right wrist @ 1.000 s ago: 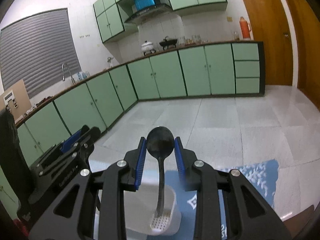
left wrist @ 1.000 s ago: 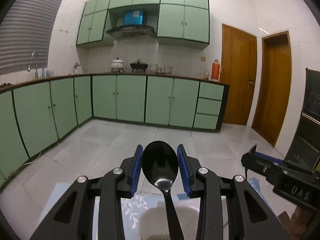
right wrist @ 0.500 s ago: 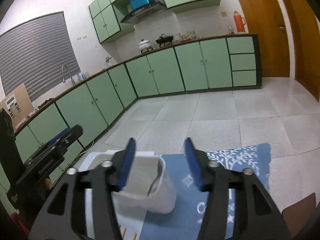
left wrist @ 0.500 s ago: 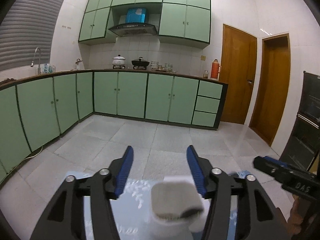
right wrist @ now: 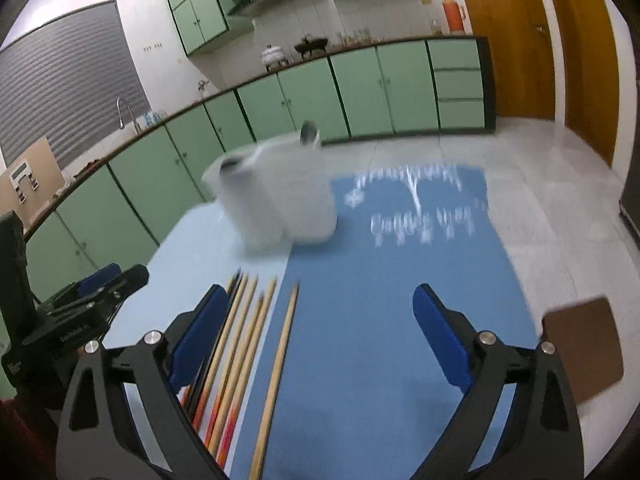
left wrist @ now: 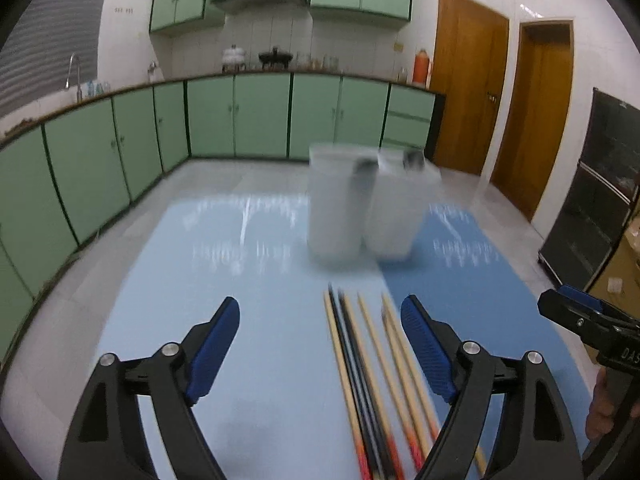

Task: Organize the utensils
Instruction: 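Grasp a plain wooden chopstick with the right tool while the left grasps a red chopstick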

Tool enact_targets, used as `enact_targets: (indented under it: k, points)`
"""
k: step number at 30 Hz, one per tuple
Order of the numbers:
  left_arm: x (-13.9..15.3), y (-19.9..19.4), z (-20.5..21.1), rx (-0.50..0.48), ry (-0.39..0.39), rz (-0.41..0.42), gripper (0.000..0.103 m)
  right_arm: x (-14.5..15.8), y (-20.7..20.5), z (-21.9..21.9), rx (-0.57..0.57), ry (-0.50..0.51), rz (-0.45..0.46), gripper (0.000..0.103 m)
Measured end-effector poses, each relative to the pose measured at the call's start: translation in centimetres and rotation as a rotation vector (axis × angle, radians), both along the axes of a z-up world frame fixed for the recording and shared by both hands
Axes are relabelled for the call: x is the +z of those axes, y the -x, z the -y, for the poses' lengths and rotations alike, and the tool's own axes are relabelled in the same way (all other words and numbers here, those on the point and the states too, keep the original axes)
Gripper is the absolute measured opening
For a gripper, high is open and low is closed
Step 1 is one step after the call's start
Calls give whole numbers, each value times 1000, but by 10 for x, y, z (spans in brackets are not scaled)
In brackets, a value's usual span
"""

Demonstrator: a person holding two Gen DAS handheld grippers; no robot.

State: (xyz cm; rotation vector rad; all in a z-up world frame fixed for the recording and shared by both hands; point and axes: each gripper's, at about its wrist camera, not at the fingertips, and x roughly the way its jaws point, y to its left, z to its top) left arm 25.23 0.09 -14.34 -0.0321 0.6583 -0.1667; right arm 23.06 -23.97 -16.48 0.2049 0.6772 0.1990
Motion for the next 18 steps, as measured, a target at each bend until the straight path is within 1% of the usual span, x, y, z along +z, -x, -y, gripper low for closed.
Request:
enact_targets:
  k: [2,5,7,8,11,13,15,16,18]
  points:
    - [-16,20,0,1,-12,-29,81,-8,17,-6,-1,21,-3,91]
    - [-30,41,1,4,-29,-55,81,-21,42,-17,-1,40,-15,91]
    - [-37,52,-2,16,-28,-59,81,-25,53,-23,5,60,-8,86]
    - [-39,56,-4,25,-22,-62,81,-28,58,-27,8,78,-4,82]
    - [-47,69,-11,51,9,-72,78,-39,71,-35,4,89,-12,77]
    - [-52,76,-10,58,5,-79,74,-47,77,-39,-1,78,-30,73]
    - [-54,82,-10,58,-2,-78,71,-52,82,-42,-2,91,-32,67]
    - [-56,86,-10,57,-4,-77,71,-56,85,-45,-1,99,-34,66]
    - [-57,91,-10,57,1,-79,70,-62,91,-50,4,111,-41,61]
